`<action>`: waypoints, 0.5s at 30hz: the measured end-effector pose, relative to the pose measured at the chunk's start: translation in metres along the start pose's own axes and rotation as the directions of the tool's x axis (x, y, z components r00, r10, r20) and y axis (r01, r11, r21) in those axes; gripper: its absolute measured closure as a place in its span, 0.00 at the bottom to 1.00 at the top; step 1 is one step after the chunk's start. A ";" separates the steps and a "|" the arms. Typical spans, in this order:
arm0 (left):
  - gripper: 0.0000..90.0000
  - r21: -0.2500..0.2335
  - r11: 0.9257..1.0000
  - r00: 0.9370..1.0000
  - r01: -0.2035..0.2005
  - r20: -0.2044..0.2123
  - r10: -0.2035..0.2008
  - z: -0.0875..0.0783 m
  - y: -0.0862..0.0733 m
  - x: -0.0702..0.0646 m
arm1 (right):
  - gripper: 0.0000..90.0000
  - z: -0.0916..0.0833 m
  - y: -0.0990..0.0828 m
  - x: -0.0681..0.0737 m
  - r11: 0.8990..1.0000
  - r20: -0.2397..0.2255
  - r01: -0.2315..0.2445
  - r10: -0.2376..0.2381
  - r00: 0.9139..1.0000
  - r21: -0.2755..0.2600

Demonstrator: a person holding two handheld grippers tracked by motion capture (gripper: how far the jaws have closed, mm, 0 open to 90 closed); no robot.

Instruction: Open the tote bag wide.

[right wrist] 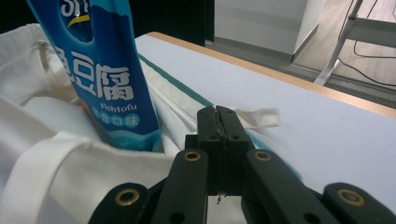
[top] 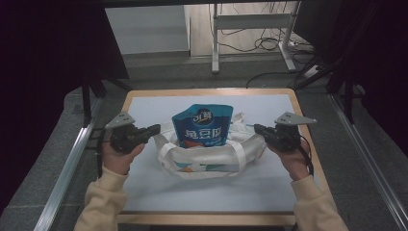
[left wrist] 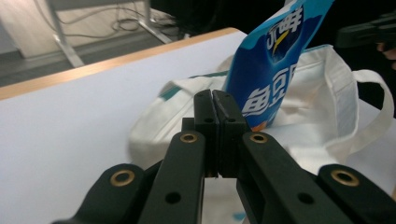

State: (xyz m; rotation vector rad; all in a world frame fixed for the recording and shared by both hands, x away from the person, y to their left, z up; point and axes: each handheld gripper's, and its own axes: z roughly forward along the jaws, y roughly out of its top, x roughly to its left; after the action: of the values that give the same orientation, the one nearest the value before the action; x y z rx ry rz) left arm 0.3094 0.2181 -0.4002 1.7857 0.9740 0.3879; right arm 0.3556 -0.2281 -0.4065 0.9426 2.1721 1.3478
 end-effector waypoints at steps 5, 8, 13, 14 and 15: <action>0.99 0.064 0.998 0.999 0.029 0.015 -0.030 0.025 -0.009 0.004 | 0.98 0.015 -0.003 0.002 0.999 -0.010 -0.001 0.001 1.000 0.041; 0.99 0.096 0.994 0.997 0.059 0.039 -0.063 0.030 -0.022 0.008 | 0.98 0.019 -0.014 0.004 0.998 -0.020 -0.002 0.004 1.000 0.063; 0.99 0.120 0.991 0.997 0.059 0.040 -0.065 0.033 -0.033 0.008 | 0.98 0.018 -0.026 0.005 0.998 -0.034 -0.015 0.017 0.999 0.056; 0.99 0.131 0.990 0.997 0.056 0.041 -0.062 0.035 -0.037 0.009 | 0.98 0.019 -0.027 0.006 0.998 -0.036 -0.018 0.020 0.999 0.056; 0.99 0.136 0.989 0.997 0.054 0.039 -0.060 0.035 -0.039 0.009 | 0.98 0.019 -0.029 0.006 0.998 -0.038 -0.019 0.021 0.999 0.056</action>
State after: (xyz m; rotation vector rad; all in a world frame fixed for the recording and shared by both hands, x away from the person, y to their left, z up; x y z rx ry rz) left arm 0.3206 0.2087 -0.4516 1.8751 1.0393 0.2522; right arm 0.3541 -0.2208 -0.4410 0.9695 2.2457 1.3316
